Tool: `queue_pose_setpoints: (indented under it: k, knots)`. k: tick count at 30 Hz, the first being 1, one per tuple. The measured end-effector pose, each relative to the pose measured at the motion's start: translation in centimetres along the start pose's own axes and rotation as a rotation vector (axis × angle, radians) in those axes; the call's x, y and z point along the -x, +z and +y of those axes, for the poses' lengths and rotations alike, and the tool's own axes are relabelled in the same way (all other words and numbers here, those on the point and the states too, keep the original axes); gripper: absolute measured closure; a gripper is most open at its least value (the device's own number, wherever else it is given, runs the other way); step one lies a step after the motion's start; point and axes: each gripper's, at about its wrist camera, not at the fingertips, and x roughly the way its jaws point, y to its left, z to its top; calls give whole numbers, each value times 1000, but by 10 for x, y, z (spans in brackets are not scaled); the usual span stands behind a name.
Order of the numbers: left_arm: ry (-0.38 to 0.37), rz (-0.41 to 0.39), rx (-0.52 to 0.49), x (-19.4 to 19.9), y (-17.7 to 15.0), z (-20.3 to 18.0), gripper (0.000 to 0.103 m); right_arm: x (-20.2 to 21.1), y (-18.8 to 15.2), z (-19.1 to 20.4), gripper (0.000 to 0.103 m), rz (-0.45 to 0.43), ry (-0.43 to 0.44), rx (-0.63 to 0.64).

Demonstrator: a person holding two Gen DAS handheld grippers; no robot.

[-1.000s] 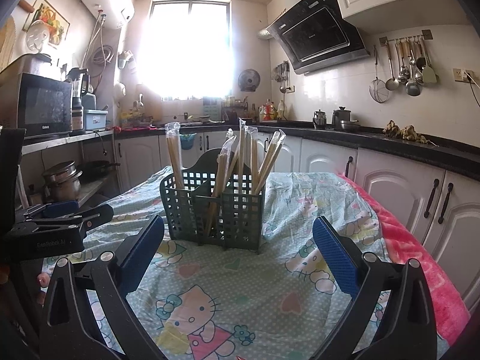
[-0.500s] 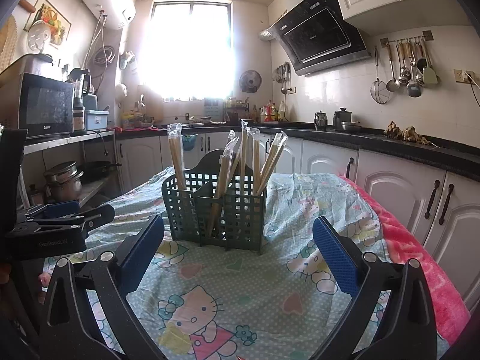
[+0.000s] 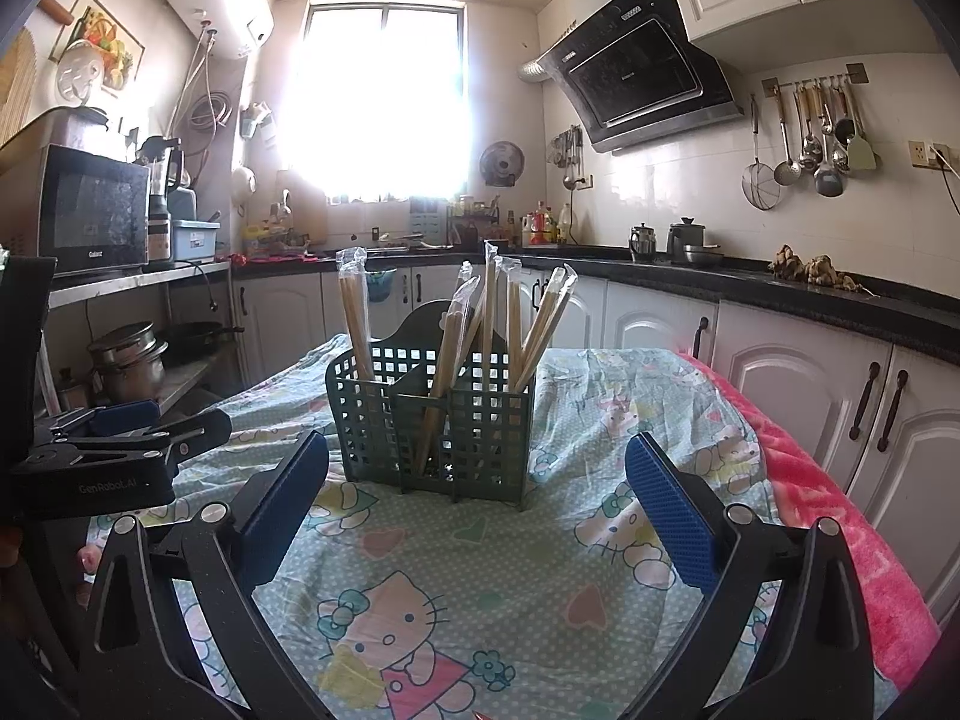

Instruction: Organize utensils

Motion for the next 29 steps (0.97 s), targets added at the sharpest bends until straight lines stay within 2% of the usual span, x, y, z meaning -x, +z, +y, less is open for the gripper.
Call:
queue_pose_setpoints:
  k: [13, 18, 21, 23, 26, 28, 29]
  knots:
    - [2, 27, 12, -4, -1, 4, 11, 1, 3, -2, 6, -5, -6, 1]
    - [35, 72, 22, -12, 0, 7, 11, -1, 3, -9, 6, 4, -27, -15]
    - [72, 104, 35, -21, 4, 20, 11, -12, 5, -34, 6, 38, -75, -82]
    - [98, 141, 28, -34, 14, 34, 11, -29, 6, -58, 6, 102, -107, -144]
    - [194, 197, 2, -68, 31, 59, 11, -80, 3, -106, 6, 301, -243, -196]
    - [247, 234, 18, -96, 36, 79, 11, -125, -8, -141, 6, 472, -333, -190]
    - [293, 290, 29, -119, 38, 90, 11, -139, -13, -151, 6, 518, -357, -179]
